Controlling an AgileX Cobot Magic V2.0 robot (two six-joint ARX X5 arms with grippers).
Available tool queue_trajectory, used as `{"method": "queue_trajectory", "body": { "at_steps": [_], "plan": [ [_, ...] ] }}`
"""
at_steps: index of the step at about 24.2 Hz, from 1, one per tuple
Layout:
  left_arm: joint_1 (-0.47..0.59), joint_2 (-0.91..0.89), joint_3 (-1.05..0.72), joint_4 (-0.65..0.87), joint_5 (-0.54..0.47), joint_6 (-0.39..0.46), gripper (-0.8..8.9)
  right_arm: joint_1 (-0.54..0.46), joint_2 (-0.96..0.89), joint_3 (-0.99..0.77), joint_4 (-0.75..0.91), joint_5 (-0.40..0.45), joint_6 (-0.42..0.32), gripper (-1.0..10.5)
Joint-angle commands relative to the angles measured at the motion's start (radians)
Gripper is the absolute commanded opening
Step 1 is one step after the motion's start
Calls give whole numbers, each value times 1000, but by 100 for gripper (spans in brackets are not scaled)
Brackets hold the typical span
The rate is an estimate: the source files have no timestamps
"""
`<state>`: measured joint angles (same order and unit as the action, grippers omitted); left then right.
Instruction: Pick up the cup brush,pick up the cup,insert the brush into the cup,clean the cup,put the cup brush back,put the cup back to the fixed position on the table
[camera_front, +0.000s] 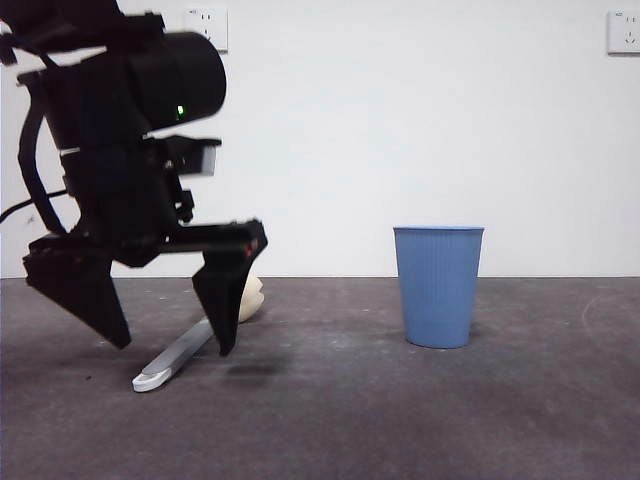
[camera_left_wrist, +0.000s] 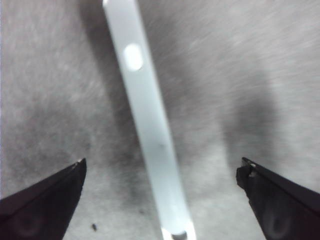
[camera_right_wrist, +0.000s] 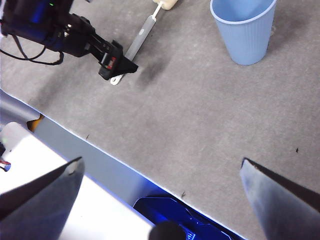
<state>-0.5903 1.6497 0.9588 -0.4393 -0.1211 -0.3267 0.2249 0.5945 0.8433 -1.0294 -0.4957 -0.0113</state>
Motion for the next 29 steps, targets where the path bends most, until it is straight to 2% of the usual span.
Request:
{"method": "queue_trajectory", "body": {
  "at_steps": [1,5,6,7,9,13,23,25,29],
  "plan": [
    [-5,29,-1,5,-5,-23,556,2,1,3,3,1,2,596],
    [-13,43,-1,5,-8,-44,550,2,1,3,3,1,2,596],
    [-16,43,-1,8,-8,-45,513,2,1,3,3,1,2,595],
    [-18,43,-1,11,-9,-44,461,2,1,3,2,2,2,595],
    [-19,43,-1,11,-5,-44,260,2,1,3,2,4,2,595],
    [-20,43,-1,-5,0,-44,-8,2,1,3,1,4,2,595],
    [-25,-18,0,-17,19,-12,-9,2,1,3,5,4,14,594],
    [-24,-65,0,-30,19,-5,-9,2,10,3,46,4,19,594],
    [-25,-218,0,-82,30,43,-9,2,70,-7,203,4,76,595]
  ]
}}
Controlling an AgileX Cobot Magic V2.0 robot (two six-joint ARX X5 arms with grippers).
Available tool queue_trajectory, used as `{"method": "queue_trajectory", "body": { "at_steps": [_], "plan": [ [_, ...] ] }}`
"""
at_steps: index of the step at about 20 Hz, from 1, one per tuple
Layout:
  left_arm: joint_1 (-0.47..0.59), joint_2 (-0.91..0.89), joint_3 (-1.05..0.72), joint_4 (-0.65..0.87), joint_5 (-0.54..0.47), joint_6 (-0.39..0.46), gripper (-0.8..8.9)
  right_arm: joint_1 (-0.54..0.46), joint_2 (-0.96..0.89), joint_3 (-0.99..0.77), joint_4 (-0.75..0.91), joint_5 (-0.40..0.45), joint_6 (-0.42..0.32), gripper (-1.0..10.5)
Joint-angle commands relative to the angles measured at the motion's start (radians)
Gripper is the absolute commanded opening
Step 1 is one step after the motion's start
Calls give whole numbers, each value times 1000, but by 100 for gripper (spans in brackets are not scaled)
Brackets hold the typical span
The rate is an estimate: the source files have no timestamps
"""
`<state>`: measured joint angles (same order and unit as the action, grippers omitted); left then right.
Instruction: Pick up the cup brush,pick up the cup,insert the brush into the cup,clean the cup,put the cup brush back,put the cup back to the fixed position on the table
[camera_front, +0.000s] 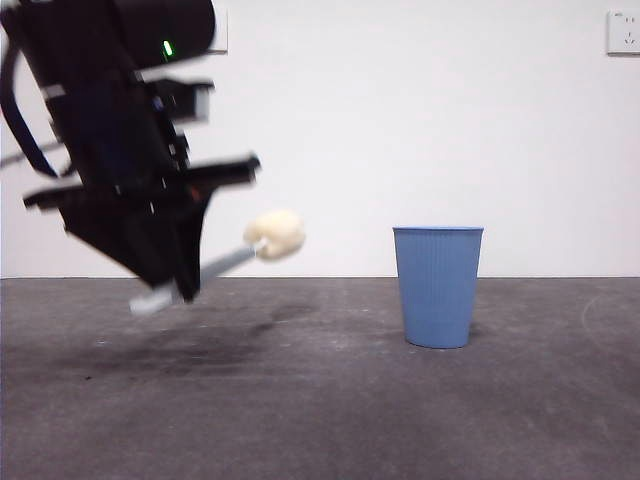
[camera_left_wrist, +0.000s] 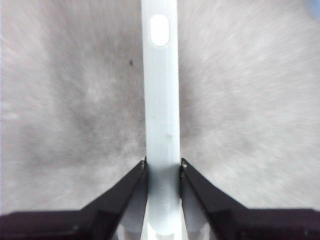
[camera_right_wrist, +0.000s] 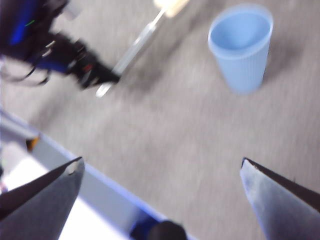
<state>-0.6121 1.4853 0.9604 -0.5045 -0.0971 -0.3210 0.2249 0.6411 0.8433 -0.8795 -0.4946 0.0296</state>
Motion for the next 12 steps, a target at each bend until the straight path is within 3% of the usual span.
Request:
{"method": "queue_trajectory", "body": {
  "at_steps": [1,5,12],
  "plan": [
    [-4,-97,-2,-33,23,41,-9,2,43,-19,95,3,42,595],
    [-4,-300,-2,-124,52,65,-9,19,154,-142,333,25,86,596],
    [-4,-488,-2,-225,48,106,-9,193,363,-353,785,321,108,598]
  ]
}}
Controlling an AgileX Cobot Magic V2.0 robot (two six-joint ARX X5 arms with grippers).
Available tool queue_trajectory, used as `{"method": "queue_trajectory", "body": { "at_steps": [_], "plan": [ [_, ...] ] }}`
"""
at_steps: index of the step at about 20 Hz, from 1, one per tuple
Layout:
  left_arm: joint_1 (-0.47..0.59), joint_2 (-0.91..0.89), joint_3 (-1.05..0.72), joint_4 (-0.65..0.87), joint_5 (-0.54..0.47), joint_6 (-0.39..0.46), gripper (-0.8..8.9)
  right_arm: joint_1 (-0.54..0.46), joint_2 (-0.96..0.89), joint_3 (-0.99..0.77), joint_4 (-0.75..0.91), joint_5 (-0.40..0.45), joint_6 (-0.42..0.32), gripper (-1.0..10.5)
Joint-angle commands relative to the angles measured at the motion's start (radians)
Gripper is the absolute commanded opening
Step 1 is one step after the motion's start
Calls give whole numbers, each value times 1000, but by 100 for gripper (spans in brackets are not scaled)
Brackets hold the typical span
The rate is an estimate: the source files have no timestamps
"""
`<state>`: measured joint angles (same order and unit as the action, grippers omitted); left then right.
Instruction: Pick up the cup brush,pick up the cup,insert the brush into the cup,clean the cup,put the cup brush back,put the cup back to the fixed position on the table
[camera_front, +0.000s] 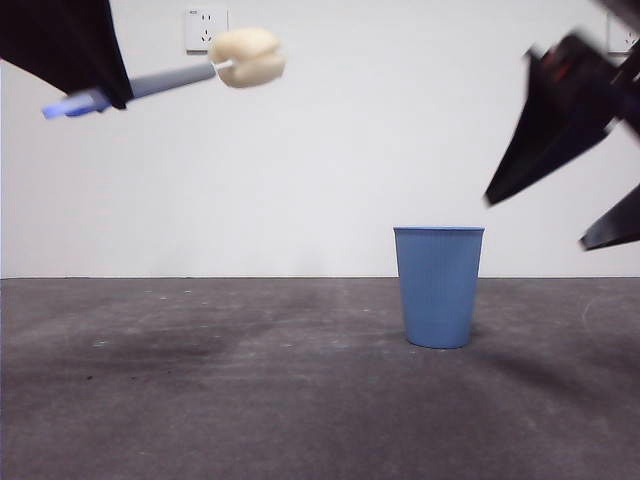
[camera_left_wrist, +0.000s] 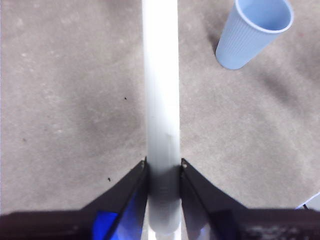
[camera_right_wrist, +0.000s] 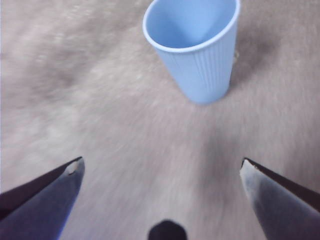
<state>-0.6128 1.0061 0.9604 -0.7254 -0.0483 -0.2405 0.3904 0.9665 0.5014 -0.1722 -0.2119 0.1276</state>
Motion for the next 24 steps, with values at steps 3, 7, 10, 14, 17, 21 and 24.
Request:
{"method": "queue_trajectory", "body": {
  "at_steps": [3,7,10,14,17,21,24],
  "plan": [
    [-3,-14,-2,-22,0,32,-9,70,163,-11,238,121,10,598],
    [-3,-14,-2,-50,0,32,-9,68,334,-11,423,155,-19,599],
    [-3,-14,-2,-60,0,32,-9,68,436,-11,567,165,-32,599],
    [-3,-14,-2,-64,3,31,-9,67,561,-11,695,170,-55,599],
    [-3,-14,-2,-77,3,31,-9,55,625,-11,790,168,-58,599],
    [-3,-14,-2,-80,3,31,-9,37,682,-10,907,169,-69,599],
    [-3,-14,-2,-80,3,27,-9,16,726,-4,990,166,-74,599]
  ]
}}
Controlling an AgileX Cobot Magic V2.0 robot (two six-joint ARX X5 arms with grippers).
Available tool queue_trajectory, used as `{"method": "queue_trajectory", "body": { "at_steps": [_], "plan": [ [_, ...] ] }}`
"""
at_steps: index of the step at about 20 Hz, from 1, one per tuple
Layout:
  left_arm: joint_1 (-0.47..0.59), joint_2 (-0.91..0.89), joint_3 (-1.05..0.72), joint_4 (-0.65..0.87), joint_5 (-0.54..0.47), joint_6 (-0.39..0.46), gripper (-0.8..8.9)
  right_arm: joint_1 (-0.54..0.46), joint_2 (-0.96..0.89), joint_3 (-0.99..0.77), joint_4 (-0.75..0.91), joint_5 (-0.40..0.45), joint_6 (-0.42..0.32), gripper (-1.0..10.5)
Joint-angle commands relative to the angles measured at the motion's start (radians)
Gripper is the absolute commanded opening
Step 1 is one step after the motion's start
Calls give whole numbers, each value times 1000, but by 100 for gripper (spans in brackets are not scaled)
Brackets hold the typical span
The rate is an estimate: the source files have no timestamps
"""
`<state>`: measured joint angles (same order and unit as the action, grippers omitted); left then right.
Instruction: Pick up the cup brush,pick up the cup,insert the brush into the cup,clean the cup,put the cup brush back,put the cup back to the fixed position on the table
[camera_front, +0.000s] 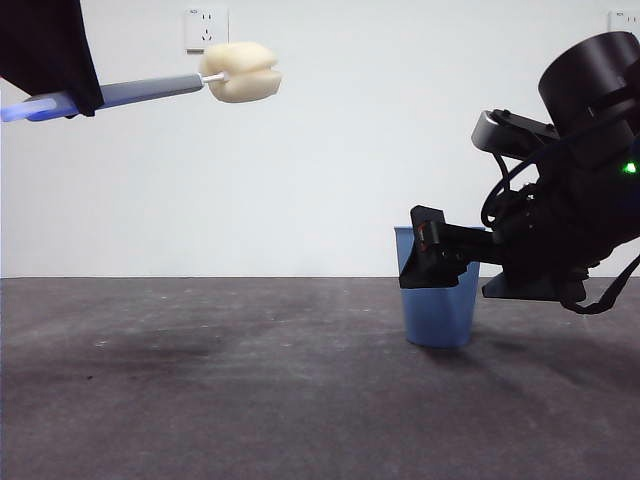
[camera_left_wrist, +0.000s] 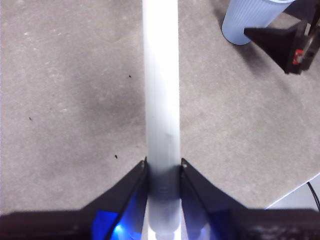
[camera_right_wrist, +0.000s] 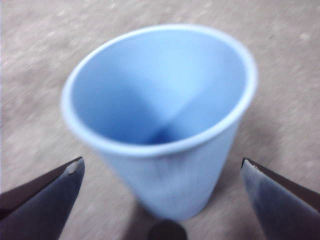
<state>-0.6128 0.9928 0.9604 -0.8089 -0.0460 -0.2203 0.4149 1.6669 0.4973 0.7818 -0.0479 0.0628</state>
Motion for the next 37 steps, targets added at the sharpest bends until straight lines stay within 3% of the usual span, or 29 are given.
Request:
{"method": "queue_trajectory", "body": {
  "at_steps": [1,6,7,9,13,17,19,24,30,33,37],
  "plan": [
    [-3,-1,-2,3,0,7,-9,-11,41,6,55,2,-9,599],
    [-3,-1,-2,14,-2,7,-9,-12,106,72,60,-6,-12,592],
    [-3,-1,-2,14,-2,7,-9,-12,110,77,59,-5,-12,531],
    [-3,-1,-2,15,-2,8,-9,-12,111,77,59,-8,-13,285],
    [-3,-1,-2,15,-3,11,-9,-5,111,77,48,-74,-19,8],
    [-3,0,-2,3,-4,55,-9,19,76,77,0,-80,-20,-16],
    [-3,0,-2,-22,-4,102,-9,33,10,78,-91,-56,-56,-16],
    [-3,13,-2,-98,0,279,-9,78,-238,105,-472,87,-251,-17],
    [-3,39,-2,-164,35,445,-9,180,-345,262,-1013,373,-603,-17],
    [-11,49,-2,-222,104,563,-9,260,-345,289,-1101,511,-785,-17],
    [-42,63,-2,-256,106,566,-9,347,-345,290,-1148,608,-953,-17]
  ]
}}
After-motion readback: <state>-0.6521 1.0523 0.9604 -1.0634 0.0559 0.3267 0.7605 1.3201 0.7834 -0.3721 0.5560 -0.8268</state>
